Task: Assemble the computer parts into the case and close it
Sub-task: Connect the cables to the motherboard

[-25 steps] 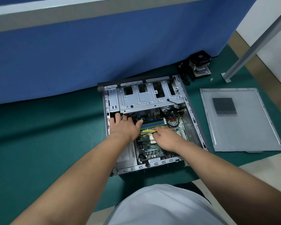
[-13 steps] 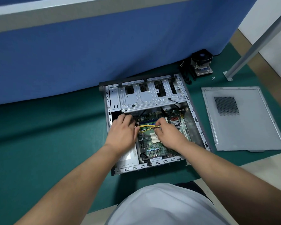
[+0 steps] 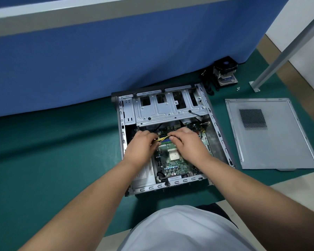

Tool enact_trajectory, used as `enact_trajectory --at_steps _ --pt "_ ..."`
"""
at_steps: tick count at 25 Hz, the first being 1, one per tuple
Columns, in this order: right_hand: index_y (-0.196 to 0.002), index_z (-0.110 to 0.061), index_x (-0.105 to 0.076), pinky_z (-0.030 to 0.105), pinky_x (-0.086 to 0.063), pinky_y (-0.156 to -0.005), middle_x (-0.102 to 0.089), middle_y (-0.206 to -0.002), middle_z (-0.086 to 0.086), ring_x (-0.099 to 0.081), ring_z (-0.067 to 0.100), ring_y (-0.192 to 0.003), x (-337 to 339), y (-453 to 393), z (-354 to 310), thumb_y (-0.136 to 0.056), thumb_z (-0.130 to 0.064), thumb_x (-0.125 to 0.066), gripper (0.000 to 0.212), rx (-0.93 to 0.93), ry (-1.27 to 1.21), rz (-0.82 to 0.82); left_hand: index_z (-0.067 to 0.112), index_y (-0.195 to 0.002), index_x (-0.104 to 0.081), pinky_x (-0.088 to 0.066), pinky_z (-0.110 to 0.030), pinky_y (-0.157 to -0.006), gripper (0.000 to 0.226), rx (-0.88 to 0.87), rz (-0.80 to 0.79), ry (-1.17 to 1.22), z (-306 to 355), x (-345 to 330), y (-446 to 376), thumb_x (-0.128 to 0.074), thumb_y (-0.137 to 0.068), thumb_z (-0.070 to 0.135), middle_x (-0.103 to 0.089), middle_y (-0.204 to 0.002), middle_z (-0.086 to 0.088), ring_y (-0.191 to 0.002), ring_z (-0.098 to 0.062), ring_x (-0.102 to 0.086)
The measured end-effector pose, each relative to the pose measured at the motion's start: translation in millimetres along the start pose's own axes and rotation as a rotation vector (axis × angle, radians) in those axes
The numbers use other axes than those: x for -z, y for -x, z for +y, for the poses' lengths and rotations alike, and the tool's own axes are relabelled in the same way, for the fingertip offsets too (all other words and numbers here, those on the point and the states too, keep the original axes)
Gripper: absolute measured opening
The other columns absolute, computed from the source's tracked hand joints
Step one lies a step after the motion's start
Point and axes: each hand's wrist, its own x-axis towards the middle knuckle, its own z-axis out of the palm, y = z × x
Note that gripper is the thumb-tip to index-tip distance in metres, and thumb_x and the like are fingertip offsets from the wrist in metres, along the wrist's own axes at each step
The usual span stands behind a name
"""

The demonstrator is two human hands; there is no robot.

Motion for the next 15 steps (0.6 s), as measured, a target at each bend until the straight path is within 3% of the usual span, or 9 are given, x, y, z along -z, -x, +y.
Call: enact_trajectory --at_steps 2,6,9,11,15 --pt "-0.134 -0.023 -0.067 0.027 -0.047 -0.088 -0.050 -0.113 -0.006 -0.055 0.013 -0.097 2 1 -1 -0.103 -0.029 -0.058 0.033 0.035 0.072 0.078 0.019 -0.105 -0.073 -0.044 -0.034 -0.078 0.020 0.044 0.032 0.054 -3 4 -3 -0.068 -0.097 0.037 -0.066 -0.095 0.002 -0.095 -0.020 -0.053" --pt "-0.139 -0.018 -0.059 0.029 -0.051 -0.080 -0.050 -0.106 -0.006 -0.055 0.011 -0.087 2 7 -2 -0.102 -0.030 -0.059 0.039 0.001 0.090 0.114 0.019 -0.095 -0.062 -0.045 -0.039 -0.064 0.013 0.092 0.104 0.055 -2 11 -2 -0.062 -0.101 0.030 -0.061 -0.084 0.003 -0.079 -0.023 -0.056" --pt "-0.119 -0.015 -0.066 0.023 -0.046 -0.071 -0.056 -0.099 -0.007 -0.056 0.006 -0.079 3 9 1 -0.098 -0.033 -0.066 0.027 -0.037 0.105 0.114 0.023 -0.090 -0.047 -0.034 -0.036 -0.060 0.016 0.131 0.183 0.108 -8 16 4 -0.056 -0.103 0.025 -0.052 -0.084 0.006 -0.072 -0.019 -0.048" --pt "-0.114 -0.015 -0.070 0.020 -0.045 -0.071 -0.057 -0.097 -0.007 -0.057 0.005 -0.078 5 10 3 -0.097 -0.030 -0.069 0.023 -0.040 0.117 0.100 0.022 -0.091 -0.047 -0.035 -0.034 -0.066 0.015 0.131 0.236 0.167 -12 17 9 -0.056 -0.104 0.023 -0.049 -0.089 0.007 -0.078 -0.015 -0.045" --pt "-0.116 -0.013 -0.071 0.028 -0.054 -0.080 -0.061 -0.101 -0.002 -0.062 0.010 -0.081 7 10 6 -0.095 -0.022 -0.070 0.023 -0.050 0.125 0.064 0.011 -0.107 -0.060 -0.039 -0.035 -0.097 0.011 0.106 0.334 0.070 -16 12 15 -0.059 -0.102 0.021 -0.057 -0.115 0.000 -0.111 -0.020 -0.045"
